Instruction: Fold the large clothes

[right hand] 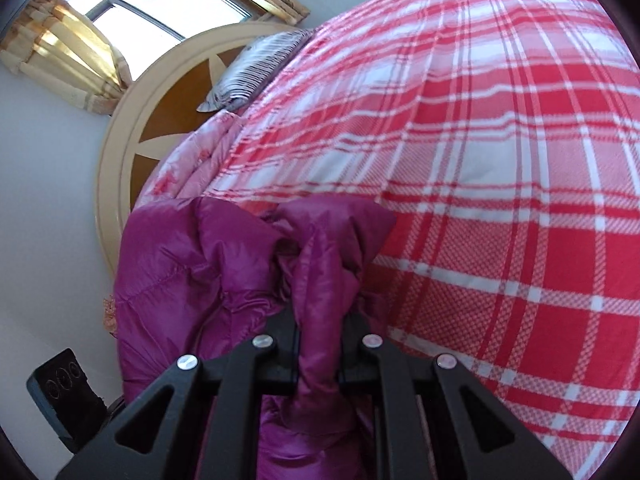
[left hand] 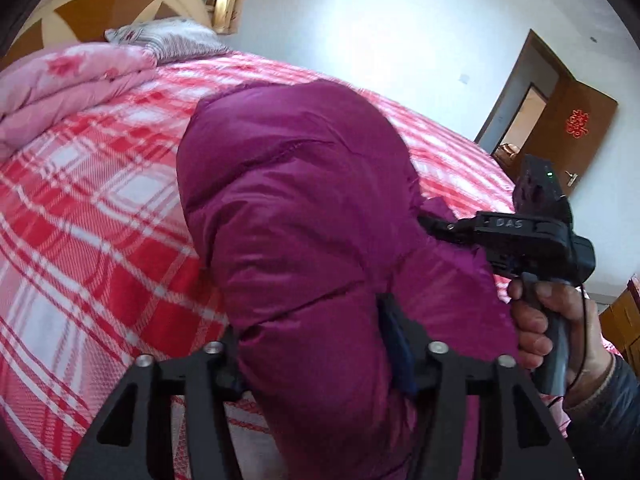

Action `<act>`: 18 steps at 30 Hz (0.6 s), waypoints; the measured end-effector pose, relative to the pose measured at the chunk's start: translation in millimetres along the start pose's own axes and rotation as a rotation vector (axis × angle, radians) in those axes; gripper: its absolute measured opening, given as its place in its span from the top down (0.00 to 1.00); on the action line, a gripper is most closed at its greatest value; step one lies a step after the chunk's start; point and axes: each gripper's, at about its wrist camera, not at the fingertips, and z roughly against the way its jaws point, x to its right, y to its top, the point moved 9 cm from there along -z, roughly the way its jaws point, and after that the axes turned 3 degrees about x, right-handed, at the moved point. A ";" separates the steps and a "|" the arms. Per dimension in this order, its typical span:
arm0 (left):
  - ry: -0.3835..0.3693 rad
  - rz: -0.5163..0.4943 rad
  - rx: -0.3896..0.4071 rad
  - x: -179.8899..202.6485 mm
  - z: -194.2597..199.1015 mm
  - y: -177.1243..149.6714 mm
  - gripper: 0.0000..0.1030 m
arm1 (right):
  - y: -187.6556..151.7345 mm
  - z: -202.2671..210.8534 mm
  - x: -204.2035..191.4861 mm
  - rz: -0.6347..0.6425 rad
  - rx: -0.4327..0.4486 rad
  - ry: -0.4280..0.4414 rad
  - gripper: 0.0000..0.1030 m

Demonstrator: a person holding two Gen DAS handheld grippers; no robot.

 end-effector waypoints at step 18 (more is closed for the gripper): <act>0.132 0.009 0.015 7.4 40.4 -4.5 0.32 | -3.5 23.9 -0.1 0.039 0.064 -0.149 0.39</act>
